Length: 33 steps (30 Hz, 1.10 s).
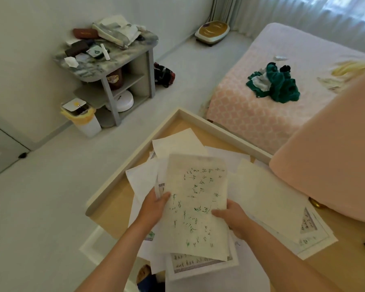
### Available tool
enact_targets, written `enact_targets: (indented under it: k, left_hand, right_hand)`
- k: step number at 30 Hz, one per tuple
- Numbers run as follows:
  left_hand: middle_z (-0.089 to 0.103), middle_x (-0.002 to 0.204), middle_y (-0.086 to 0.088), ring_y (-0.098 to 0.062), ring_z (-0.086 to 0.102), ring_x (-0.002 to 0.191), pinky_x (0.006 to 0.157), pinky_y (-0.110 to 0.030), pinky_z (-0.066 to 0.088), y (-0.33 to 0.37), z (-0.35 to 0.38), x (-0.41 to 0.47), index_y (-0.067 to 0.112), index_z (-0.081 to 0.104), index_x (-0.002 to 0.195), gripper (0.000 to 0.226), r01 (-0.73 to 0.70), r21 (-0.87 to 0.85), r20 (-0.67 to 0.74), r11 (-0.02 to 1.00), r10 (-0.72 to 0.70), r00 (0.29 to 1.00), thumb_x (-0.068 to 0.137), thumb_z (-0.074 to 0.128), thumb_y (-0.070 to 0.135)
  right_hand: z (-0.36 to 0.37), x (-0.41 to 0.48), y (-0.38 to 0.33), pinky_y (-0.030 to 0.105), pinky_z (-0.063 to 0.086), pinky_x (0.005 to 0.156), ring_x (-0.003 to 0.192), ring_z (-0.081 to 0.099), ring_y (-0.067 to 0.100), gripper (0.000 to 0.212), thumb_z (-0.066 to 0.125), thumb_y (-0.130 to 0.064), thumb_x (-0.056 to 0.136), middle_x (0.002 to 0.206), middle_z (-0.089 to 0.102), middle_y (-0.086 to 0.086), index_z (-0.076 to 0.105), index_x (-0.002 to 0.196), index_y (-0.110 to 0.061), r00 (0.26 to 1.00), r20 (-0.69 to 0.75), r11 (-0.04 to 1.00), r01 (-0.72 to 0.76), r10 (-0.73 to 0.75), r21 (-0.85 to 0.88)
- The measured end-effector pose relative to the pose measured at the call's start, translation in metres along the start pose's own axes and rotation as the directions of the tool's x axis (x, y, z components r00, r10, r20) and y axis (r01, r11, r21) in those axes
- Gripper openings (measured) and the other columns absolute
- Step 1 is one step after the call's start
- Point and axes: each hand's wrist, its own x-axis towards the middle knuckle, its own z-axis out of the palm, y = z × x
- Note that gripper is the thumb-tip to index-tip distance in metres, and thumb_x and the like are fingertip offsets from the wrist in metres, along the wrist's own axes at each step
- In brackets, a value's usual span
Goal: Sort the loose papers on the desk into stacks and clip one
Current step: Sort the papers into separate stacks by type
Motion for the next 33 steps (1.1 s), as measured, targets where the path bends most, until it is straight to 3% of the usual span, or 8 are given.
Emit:
enact_targets:
  k: [3, 5, 8, 11, 14, 21, 26, 33]
  left_hand:
    - [0.062, 0.108, 0.01, -0.019, 0.059, 0.106, 0.093, -0.039, 0.048, 0.004, 0.009, 0.017, 0.025, 0.059, 0.116, 0.021, 0.005, 0.256, 0.058, 0.967, -0.02, 0.998, 0.099, 0.051, 0.036]
    - [0.055, 0.125, 0.002, -0.024, 0.048, 0.121, 0.101, -0.04, 0.042, 0.001, 0.017, 0.028, 0.019, 0.052, 0.13, 0.037, 0.01, 0.504, 0.019, 0.863, -0.023, 1.0, 0.096, 0.056, 0.034]
    - [0.041, 0.143, -0.01, -0.03, 0.033, 0.133, 0.108, -0.04, 0.034, 0.001, 0.033, 0.034, 0.011, 0.039, 0.142, 0.058, 0.046, 0.647, -0.034, 0.761, -0.031, 0.999, 0.092, 0.061, 0.031]
    - [0.039, 0.143, -0.013, -0.031, 0.033, 0.132, 0.109, -0.04, 0.034, 0.0, 0.045, 0.037, 0.008, 0.033, 0.145, 0.069, 0.024, 0.683, -0.007, 0.73, -0.026, 1.0, 0.089, 0.066, 0.033]
    - [0.048, 0.133, -0.01, -0.026, 0.049, 0.12, 0.098, -0.036, 0.044, 0.0, 0.048, 0.04, 0.01, 0.035, 0.144, 0.073, 0.096, 0.521, 0.026, 0.848, -0.128, 0.991, 0.084, 0.073, 0.027]
    - [0.068, 0.096, -0.002, -0.018, 0.063, 0.085, 0.076, -0.034, 0.05, -0.003, 0.045, 0.029, 0.015, 0.065, 0.093, 0.012, 0.11, 0.434, 0.101, 0.894, -0.169, 0.98, 0.093, 0.064, 0.027]
    - [0.062, 0.077, 0.001, -0.013, 0.056, 0.07, 0.059, -0.028, 0.042, -0.002, 0.033, 0.017, 0.016, 0.059, 0.078, 0.021, 0.013, 0.501, -0.156, 0.865, 0.075, 0.985, 0.096, 0.057, 0.025]
    - [0.053, 0.083, -0.002, -0.02, 0.054, 0.068, 0.056, -0.033, 0.044, 0.004, 0.028, 0.022, 0.012, 0.056, 0.08, 0.025, -0.096, 0.775, -0.182, 0.625, 0.365, 0.913, 0.1, 0.051, 0.024]
  right_hand:
    - [-0.024, -0.006, 0.006, 0.044, 0.059, 0.08, 0.094, 0.07, 0.03, 0.032, 0.067, 0.002, 0.086, 0.11, 0.072, 0.01, 0.064, 0.115, -0.01, 0.977, -0.212, 0.998, 0.029, -0.017, 0.055]
    - [-0.043, -0.013, 0.013, 0.044, 0.057, 0.083, 0.096, 0.067, 0.031, 0.033, 0.065, 0.002, 0.087, 0.113, 0.069, 0.012, 0.062, 0.117, -0.012, 0.912, -0.411, 0.998, 0.022, 0.007, 0.065]
    - [-0.06, -0.022, 0.026, 0.037, 0.052, 0.085, 0.093, 0.06, 0.028, 0.036, 0.059, 0.004, 0.088, 0.11, 0.065, 0.011, 0.059, 0.122, -0.008, 0.811, -0.584, 0.999, -0.003, 0.025, 0.038]
    - [-0.056, -0.017, 0.031, 0.032, 0.048, 0.078, 0.088, 0.056, 0.025, 0.035, 0.058, 0.004, 0.087, 0.107, 0.063, 0.009, 0.057, 0.117, -0.012, 0.81, -0.584, 0.998, -0.015, 0.044, 0.054]
    - [-0.04, -0.002, 0.031, 0.032, 0.049, 0.074, 0.093, 0.057, 0.025, 0.048, 0.069, -0.003, 0.083, 0.118, 0.061, 0.011, 0.05, 0.126, -0.014, 0.837, -0.539, 0.993, -0.037, 0.094, 0.116]
    - [-0.019, 0.015, 0.037, 0.034, 0.05, 0.084, 0.103, 0.057, 0.026, 0.064, 0.074, -0.007, 0.08, 0.126, 0.058, 0.009, 0.041, 0.135, -0.01, 0.867, -0.476, 0.983, -0.083, 0.151, 0.161]
    - [-0.045, 0.01, 0.048, 0.041, 0.049, 0.096, 0.126, 0.046, 0.034, 0.063, 0.051, -0.006, 0.089, 0.142, 0.046, 0.014, 0.033, 0.149, -0.013, 0.782, -0.621, 0.953, -0.229, 0.058, -0.198]
    - [-0.051, 0.025, 0.038, 0.038, 0.053, 0.074, 0.099, 0.054, 0.028, 0.032, 0.051, -0.006, 0.086, 0.114, 0.058, 0.01, 0.057, 0.116, -0.016, 0.805, -0.588, 0.961, -0.098, -0.076, -0.257]
